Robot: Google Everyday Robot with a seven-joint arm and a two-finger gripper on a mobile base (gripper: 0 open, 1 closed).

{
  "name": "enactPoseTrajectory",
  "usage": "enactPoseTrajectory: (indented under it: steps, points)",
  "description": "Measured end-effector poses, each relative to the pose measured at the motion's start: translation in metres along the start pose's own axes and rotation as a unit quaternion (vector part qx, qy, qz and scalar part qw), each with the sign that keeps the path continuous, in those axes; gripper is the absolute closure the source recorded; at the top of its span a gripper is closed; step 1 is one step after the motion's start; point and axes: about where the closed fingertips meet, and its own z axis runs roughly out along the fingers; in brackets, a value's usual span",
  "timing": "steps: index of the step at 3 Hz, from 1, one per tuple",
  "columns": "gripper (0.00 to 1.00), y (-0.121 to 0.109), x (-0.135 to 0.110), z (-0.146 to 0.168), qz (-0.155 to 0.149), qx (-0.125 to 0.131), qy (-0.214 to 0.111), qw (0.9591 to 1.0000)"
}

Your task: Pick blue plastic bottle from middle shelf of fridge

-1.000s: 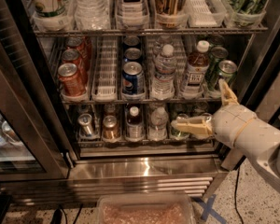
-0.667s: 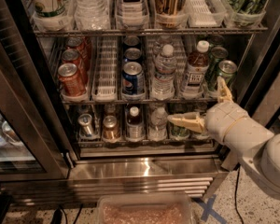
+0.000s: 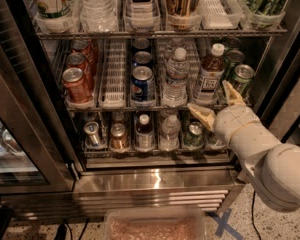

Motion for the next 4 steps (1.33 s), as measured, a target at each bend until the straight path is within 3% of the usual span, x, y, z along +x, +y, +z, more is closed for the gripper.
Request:
enactPoseTrajectory:
  steps: [1, 3, 4]
  points:
    - [0.34, -0.005, 0.001, 0.002, 0.001, 0.023, 0.003, 0.9997]
    - [0.27, -0.014, 0.009, 0.009, 0.02, 0.064, 0.006, 0.9977]
    - [0.29, -0.015, 0.01, 0.012, 0.039, 0.079, -0.001, 0.9961]
